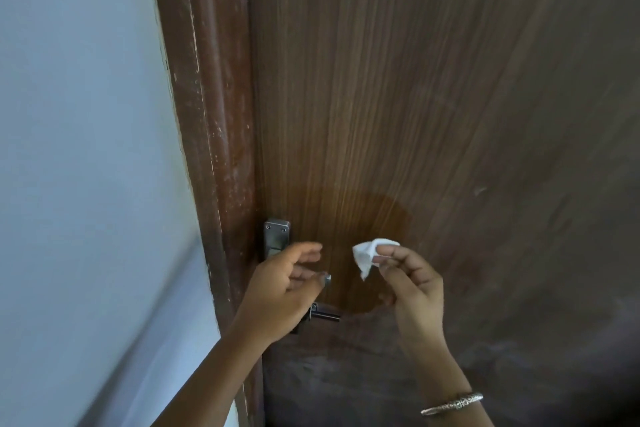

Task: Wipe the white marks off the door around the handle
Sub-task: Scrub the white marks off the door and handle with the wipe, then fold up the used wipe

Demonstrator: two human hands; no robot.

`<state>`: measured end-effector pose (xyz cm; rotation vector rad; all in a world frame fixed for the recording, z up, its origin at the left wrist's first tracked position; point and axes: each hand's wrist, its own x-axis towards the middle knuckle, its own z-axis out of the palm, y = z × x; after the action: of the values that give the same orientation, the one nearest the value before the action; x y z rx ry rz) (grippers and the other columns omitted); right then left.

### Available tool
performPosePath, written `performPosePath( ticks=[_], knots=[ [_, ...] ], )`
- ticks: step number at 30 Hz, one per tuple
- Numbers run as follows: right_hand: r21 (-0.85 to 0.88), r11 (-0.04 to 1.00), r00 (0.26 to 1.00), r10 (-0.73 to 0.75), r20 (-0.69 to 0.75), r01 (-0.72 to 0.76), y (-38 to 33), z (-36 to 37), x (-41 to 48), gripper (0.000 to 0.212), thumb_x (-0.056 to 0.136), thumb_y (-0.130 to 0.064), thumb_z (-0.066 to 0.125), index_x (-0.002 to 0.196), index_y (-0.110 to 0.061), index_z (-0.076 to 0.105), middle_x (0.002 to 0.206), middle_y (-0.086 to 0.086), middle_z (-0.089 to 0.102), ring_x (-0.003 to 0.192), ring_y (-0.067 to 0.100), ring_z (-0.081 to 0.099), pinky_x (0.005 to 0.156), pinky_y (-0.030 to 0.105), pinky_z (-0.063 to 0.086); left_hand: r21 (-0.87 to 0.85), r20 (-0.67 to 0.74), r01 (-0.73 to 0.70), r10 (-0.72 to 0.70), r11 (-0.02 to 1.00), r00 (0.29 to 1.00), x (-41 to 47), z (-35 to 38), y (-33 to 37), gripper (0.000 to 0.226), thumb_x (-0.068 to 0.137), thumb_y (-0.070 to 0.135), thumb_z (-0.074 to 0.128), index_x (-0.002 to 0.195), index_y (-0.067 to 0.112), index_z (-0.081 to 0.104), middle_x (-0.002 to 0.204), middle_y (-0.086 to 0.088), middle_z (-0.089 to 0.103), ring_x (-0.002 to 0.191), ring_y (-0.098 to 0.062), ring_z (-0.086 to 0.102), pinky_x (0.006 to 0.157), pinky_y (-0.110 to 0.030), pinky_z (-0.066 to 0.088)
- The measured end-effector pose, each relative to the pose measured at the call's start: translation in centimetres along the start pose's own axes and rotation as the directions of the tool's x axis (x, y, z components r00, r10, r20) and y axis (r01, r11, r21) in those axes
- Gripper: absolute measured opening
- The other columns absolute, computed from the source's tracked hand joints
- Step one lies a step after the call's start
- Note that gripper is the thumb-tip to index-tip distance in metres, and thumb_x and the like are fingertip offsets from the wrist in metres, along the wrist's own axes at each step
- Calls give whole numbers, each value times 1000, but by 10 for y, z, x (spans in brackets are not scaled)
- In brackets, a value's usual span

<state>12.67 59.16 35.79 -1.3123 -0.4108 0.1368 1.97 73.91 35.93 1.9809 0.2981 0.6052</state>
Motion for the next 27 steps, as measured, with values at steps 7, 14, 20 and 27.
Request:
performPosePath(
  ticks=[7, 14, 20, 27],
  knots=[
    [213, 977, 954, -33, 300, -33, -20, 12, -11, 8, 76, -13, 59, 70, -19, 62, 64, 4, 60, 49, 12, 52, 43, 18, 41, -371, 160, -19, 84, 929, 983, 7, 8, 26, 42, 78, 30, 70, 117, 31, 53, 112, 4, 64, 100, -13, 65, 86, -31, 53],
    [248, 952, 961, 114, 252, -178, -17, -7, -22, 21, 78, -27, 64, 68, -10, 56, 78, 27, 54, 66, 30, 51, 53, 33, 41, -328, 34, -115, 134, 937, 990, 0, 24, 34, 30, 77, 10, 72, 98, 31, 63, 88, 2, 70, 82, -17, 67, 71, -30, 57],
    [-51, 983, 982, 180, 64, -177, -1, -49, -47, 20, 81, -8, 69, 92, -22, 59, 56, -2, 56, 53, 14, 55, 49, 22, 47, -418, 129, 78, -25, 905, 991, -18, 63, 21, 27, 84, -1, 61, 86, 25, 67, 83, -1, 72, 77, -20, 70, 65, -34, 59],
    [-295, 892, 940, 325, -106, -342, 25, -123, -100, 9, 82, -13, 65, 85, -20, 63, 71, 21, 65, 59, 24, 58, 59, 37, 49, -592, 398, 581, -424, 559, 814, -60, 149, 12, 33, 85, -10, 49, 69, 11, 69, 72, -8, 71, 63, -18, 68, 51, -30, 55]
  ],
)
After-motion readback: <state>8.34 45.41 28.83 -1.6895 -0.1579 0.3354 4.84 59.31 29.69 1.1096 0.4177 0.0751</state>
